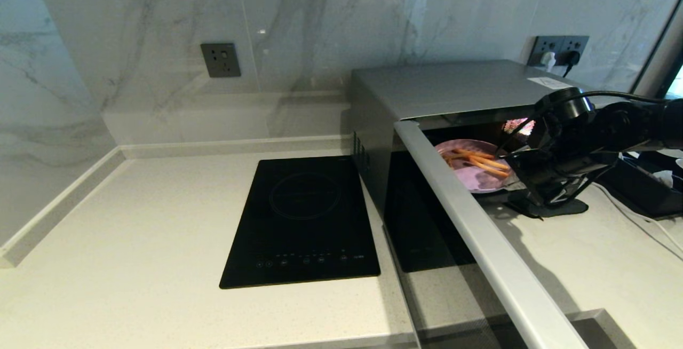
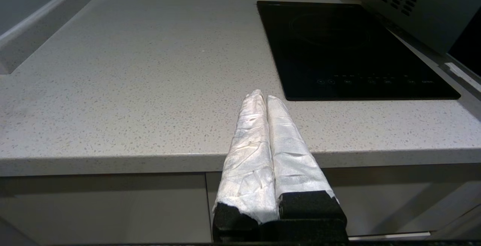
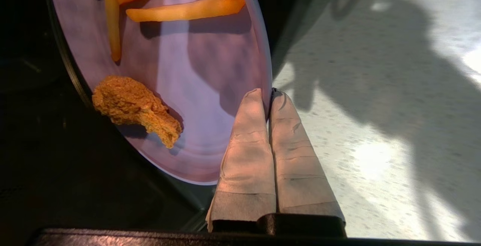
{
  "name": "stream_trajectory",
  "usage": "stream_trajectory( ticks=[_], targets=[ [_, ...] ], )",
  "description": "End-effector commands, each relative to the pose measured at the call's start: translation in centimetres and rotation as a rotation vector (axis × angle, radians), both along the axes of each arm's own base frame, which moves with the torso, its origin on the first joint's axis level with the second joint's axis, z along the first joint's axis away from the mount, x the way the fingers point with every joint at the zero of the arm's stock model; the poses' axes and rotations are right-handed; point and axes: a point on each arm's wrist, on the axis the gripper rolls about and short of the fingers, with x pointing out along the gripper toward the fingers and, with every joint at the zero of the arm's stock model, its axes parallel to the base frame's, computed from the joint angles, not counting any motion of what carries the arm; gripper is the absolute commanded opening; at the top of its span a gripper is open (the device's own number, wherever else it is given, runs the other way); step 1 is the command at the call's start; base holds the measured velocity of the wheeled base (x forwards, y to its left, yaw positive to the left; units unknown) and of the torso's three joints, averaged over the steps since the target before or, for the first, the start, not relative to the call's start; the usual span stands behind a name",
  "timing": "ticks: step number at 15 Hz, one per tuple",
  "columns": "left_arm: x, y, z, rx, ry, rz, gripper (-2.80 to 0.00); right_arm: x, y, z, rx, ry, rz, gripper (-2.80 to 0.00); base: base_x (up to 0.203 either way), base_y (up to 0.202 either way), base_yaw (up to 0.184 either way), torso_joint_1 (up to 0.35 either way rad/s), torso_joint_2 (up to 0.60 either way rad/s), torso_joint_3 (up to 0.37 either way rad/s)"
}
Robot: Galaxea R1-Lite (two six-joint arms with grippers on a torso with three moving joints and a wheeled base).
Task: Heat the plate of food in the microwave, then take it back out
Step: Put the plate in the microwave oven
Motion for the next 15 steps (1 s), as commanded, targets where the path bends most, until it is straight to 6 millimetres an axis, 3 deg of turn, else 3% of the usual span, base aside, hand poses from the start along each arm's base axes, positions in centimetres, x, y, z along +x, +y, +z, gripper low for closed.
stream_trajectory(
  ticks=[1,6,14,15],
  targets=[
    [0.0,0.0,0.0,-0.001,0.0,0.001,-2.8,1.2,0.7,-1.0,0.015,0.009,0.021,-2.8,0.0,0.0,0.0,0.0,0.0,0.0],
    [0.0,0.0,0.0,0.0,0.0,0.001,-2.8,1.8,2.1,-1.9,0.019,0.026,0.055,-2.8,0.0,0.0,0.0,0.0,0.0,0.0],
    [0.0,0.0,0.0,0.0,0.0,0.001,-2.8,2.1,2.2,-2.4,0.023,0.035,0.066,-2.8,0.0,0.0,0.0,0.0,0.0,0.0],
    [0.0,0.0,0.0,-0.002,0.0,0.001,-2.8,2.0,2.2,-2.4,0.021,0.034,0.069,0.0,0.0,0.0,0.0,0.0,0.0,0.0]
  ],
)
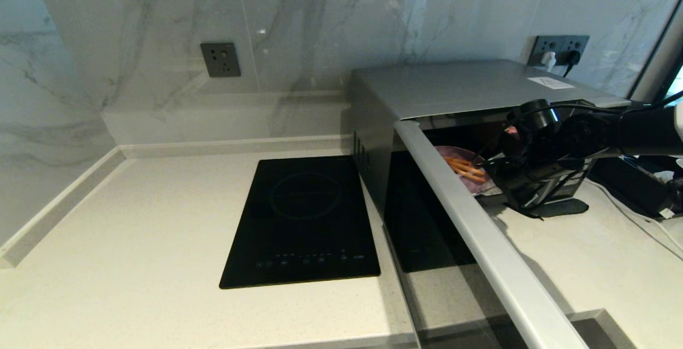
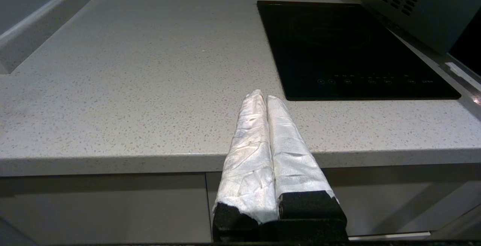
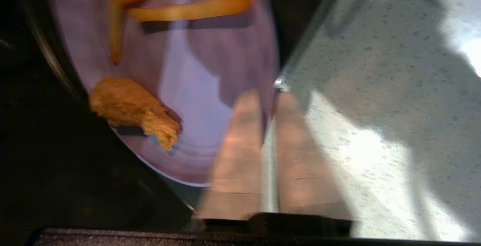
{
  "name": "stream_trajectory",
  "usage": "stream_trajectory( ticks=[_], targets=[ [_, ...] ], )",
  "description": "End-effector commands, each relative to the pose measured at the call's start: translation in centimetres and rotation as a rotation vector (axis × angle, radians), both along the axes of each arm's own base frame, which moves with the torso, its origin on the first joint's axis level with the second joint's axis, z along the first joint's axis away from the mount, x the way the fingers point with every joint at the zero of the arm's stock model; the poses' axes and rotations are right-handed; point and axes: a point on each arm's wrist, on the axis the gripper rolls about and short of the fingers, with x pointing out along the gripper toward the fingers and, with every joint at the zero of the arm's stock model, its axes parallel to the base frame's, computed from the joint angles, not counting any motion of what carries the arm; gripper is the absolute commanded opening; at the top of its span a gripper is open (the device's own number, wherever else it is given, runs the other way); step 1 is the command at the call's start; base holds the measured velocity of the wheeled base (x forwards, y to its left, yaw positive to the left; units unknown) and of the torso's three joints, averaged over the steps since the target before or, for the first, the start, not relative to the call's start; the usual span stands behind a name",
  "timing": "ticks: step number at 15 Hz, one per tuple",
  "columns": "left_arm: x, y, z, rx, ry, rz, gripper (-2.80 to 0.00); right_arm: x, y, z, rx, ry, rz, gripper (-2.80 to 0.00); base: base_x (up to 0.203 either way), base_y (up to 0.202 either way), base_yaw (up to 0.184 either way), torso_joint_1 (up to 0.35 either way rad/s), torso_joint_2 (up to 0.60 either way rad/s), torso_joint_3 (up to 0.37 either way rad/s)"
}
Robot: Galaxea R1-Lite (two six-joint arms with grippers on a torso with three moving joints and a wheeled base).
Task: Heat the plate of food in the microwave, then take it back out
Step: Put the plate in the microwave oven, then close the microwave oven
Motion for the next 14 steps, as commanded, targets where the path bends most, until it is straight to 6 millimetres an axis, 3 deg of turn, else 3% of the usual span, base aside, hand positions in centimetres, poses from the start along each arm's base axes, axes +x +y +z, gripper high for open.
stream_trajectory(
  ticks=[1,8,11,14],
  targets=[
    [0.0,0.0,0.0,0.0,0.0,0.001,-2.8,0.0,0.0,0.0,0.002,0.002,-0.002,0.0,0.0,0.0,0.0,0.0,0.0,0.0],
    [0.0,0.0,0.0,0.0,0.0,0.001,-2.8,-0.9,-0.1,1.2,0.003,-0.007,-0.007,0.0,0.0,0.0,0.0,0.0,0.0,0.0],
    [0.0,0.0,0.0,0.0,0.0,0.001,-2.8,-3.6,-0.5,2.9,-0.014,0.028,-0.019,0.0,0.0,0.0,0.0,0.0,0.0,0.0],
    [0.0,0.0,0.0,0.0,0.0,0.001,-2.8,-8.1,-1.4,4.9,-0.062,0.029,-0.021,0.0,0.0,0.0,0.0,0.0,0.0,0.0]
  ],
)
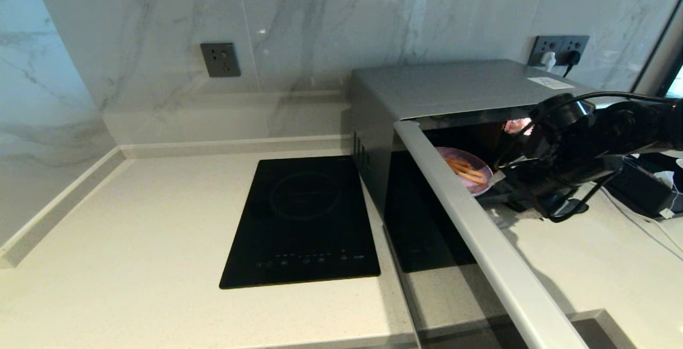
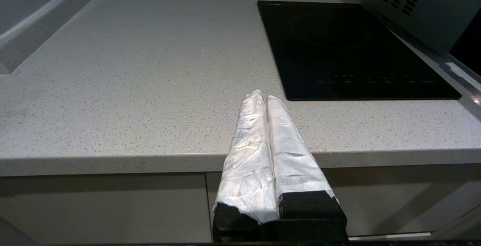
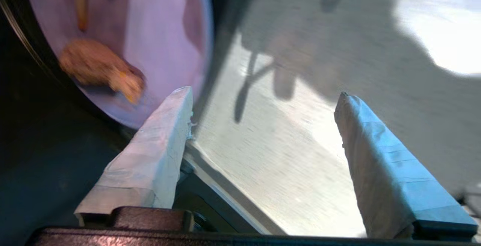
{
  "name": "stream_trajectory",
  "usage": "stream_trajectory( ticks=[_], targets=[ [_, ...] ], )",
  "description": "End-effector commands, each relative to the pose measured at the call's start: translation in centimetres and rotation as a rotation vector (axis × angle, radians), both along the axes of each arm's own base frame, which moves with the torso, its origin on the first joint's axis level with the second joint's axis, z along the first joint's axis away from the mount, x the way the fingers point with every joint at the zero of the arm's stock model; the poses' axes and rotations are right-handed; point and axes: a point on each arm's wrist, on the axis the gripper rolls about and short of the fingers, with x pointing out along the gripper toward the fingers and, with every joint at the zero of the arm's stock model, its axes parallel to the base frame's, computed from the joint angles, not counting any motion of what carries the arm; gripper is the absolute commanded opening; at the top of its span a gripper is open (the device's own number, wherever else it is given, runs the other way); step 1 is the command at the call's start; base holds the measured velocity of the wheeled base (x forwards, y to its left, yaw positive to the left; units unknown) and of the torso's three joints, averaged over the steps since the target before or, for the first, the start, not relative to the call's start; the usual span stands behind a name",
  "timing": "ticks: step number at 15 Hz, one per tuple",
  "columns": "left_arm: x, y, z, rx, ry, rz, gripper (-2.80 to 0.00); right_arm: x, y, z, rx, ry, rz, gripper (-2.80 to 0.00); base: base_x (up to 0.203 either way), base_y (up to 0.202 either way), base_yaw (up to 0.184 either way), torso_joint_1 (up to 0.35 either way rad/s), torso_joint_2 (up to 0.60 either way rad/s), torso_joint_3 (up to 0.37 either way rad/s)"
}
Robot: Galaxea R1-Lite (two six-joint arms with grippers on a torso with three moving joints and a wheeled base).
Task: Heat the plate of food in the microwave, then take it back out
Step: Close the microwave oven
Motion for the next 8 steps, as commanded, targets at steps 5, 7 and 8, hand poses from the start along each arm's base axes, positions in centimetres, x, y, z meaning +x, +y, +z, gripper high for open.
stream_trajectory(
  ticks=[5,7,8],
  targets=[
    [0.0,0.0,0.0,0.0,0.0,0.001,-2.8,-14.3,-3.7,6.2,-0.182,-0.135,-0.007,-0.98,0.0,0.0,0.0,0.0,0.0,0.0],
    [0.0,0.0,0.0,0.0,0.0,0.001,-2.8,-18.3,-4.6,6.2,-0.275,-0.143,-0.043,-2.8,0.0,0.0,0.0,0.0,0.0,0.0],
    [0.0,0.0,0.0,0.0,0.0,0.001,-2.8,-19.8,-4.9,6.0,-0.32,-0.141,-0.071,-2.8,0.0,0.0,0.0,0.0,0.0,0.0]
  ],
)
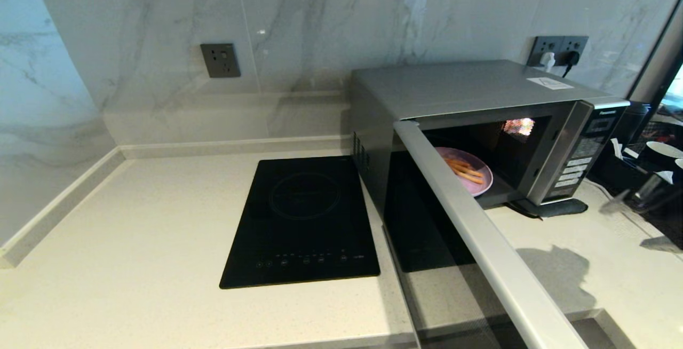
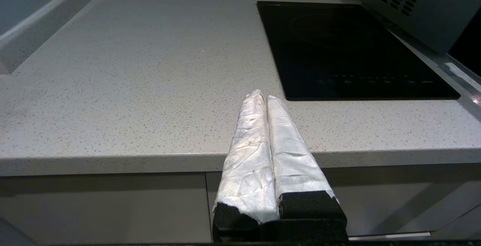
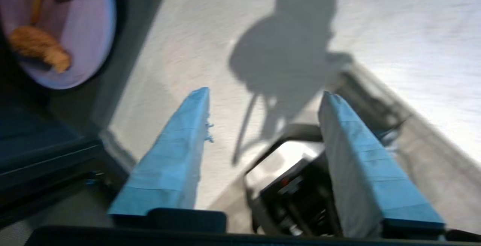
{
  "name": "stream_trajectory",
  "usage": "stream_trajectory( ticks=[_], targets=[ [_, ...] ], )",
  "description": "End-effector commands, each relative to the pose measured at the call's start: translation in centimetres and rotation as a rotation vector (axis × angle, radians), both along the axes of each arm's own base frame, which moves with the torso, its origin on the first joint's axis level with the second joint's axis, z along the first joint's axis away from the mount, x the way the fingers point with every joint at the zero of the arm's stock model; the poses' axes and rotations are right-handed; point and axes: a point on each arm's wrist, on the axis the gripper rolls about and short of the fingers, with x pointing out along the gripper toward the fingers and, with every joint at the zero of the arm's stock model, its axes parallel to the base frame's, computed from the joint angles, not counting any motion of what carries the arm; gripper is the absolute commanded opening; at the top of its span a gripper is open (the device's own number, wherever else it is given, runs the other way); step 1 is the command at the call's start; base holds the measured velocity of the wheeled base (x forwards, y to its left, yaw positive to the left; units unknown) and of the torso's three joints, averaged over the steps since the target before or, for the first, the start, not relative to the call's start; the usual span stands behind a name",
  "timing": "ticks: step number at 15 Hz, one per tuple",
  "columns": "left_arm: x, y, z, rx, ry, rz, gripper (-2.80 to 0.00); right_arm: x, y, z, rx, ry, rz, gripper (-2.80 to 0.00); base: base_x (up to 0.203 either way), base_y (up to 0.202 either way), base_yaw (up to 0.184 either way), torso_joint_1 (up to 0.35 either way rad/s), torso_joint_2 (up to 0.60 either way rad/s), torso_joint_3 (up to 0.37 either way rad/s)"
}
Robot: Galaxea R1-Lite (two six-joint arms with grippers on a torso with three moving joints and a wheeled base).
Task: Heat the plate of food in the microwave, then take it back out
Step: Close the microwave oven
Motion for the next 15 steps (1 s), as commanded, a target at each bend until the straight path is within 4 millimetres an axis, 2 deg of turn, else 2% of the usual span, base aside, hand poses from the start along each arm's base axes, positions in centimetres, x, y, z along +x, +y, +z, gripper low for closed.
stream_trajectory(
  ticks=[1,3,6,10,12,15],
  targets=[
    [0.0,0.0,0.0,-0.001,0.0,0.001,-2.8,-5.4,-0.4,1.4,-0.085,-0.089,-0.074,-2.8,0.0,0.0,0.0,0.0,0.0,0.0],
    [0.0,0.0,0.0,-0.001,0.0,0.001,-2.8,-6.9,-0.5,2.2,-0.158,-0.131,-0.119,-2.8,0.0,0.0,0.0,0.0,0.0,0.0],
    [0.0,0.0,0.0,-0.002,0.0,0.001,-2.8,-8.7,0.3,4.3,-0.238,-0.219,-0.04,-2.8,0.0,0.0,0.0,0.0,0.0,0.0],
    [0.0,0.0,0.0,-0.001,0.0,0.001,-2.8,-9.8,1.6,9.2,-0.236,-0.409,0.044,-2.8,0.0,0.0,0.0,0.0,0.0,0.0],
    [0.0,0.0,0.0,-0.001,0.0,0.001,-2.8,-10.5,2.9,10.9,-0.223,-0.463,0.17,-2.8,0.0,0.0,0.0,0.0,0.0,0.0],
    [0.0,0.0,0.0,-0.001,0.0,0.001,-2.8,-11.4,4.7,11.9,-0.163,-0.513,0.434,-2.8,0.0,0.0,0.0,0.0,0.0,0.0]
  ],
)
